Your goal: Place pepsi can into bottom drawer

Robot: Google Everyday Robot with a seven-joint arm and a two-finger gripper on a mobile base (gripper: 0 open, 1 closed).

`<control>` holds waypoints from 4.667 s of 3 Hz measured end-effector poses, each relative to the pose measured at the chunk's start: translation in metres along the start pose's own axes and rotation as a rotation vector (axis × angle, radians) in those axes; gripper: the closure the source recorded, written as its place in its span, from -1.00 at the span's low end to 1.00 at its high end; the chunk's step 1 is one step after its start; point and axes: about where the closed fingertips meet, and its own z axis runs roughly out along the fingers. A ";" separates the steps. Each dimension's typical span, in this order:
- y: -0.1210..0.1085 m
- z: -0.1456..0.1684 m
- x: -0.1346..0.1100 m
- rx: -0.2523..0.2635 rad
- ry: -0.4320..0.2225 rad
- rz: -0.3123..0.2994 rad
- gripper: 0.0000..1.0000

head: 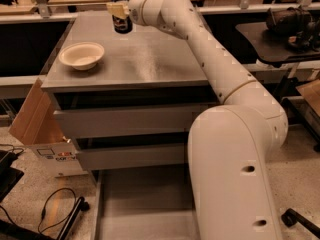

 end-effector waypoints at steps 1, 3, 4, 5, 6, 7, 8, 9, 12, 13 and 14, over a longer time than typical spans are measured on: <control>0.023 -0.022 -0.026 -0.038 -0.021 -0.009 1.00; 0.093 -0.095 -0.038 -0.184 0.018 -0.064 1.00; 0.126 -0.129 -0.030 -0.280 0.028 -0.100 1.00; 0.150 -0.166 -0.021 -0.363 0.036 -0.128 1.00; 0.166 -0.210 -0.017 -0.404 0.043 -0.141 1.00; 0.165 -0.275 -0.003 -0.378 0.041 -0.146 1.00; 0.166 -0.274 0.000 -0.380 0.042 -0.143 1.00; 0.173 -0.290 0.026 -0.381 0.049 -0.121 1.00; 0.201 -0.348 0.145 -0.531 0.055 -0.146 1.00; 0.201 -0.348 0.145 -0.531 0.055 -0.146 1.00; 0.212 -0.343 0.173 -0.542 0.045 -0.114 1.00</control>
Offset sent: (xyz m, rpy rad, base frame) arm -0.1465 -0.0179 0.0441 -0.0570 -0.0232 0.1806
